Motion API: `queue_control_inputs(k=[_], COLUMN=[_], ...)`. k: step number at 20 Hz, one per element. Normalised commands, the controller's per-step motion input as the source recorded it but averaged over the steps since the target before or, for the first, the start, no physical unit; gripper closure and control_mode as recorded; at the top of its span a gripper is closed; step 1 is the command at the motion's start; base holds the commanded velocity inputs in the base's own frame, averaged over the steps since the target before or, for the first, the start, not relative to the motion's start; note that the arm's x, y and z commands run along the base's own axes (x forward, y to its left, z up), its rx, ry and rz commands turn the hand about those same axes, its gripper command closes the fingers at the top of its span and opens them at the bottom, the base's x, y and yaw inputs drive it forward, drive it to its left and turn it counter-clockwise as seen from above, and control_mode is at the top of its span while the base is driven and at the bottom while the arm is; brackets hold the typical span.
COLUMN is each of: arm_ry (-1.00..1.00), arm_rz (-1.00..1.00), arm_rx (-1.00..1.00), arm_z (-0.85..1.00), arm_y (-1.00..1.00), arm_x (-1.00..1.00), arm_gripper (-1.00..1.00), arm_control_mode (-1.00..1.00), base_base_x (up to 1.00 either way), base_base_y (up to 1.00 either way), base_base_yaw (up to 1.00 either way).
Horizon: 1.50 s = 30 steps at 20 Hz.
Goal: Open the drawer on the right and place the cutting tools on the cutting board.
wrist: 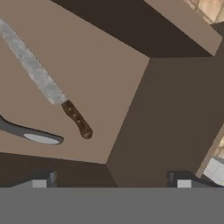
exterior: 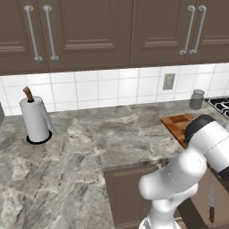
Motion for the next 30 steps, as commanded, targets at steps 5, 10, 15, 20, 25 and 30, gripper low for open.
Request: queue_control_inputs(k=[5,10,15,20,25,30], arm_ry=[-0.06,-0.16,-0.12,-0.02,0.00,0.00], arm_rz=[0.00,0.00,0.00,0.00,0.00,0.05], arm_rx=[0.12,0.05,0.00,-0.03,-0.06,-0.01], arm_z=[-0.36,-0.30,-0.07,-0.21,-0.43,-0.34], arm_y=[0.04,0.26,0.16,0.04,0.20,0.13], arm_x=[-0.38,-0.29,-0.01,0.00,0.00,0.00], arm_gripper=[-1.00,-1.00,-1.00,-1.00,-1.00,-1.00], arm_control_mode=[-1.00,-1.00,-1.00,-1.00,-1.00,-1.00], base_base_x=[0.00,0.00,0.00,0.00,0.00,0.00], base_base_y=[0.00,0.00,0.00,0.00,0.00,0.00], base_base_yaw=[0.00,0.00,0.00,0.00,0.00,0.00])
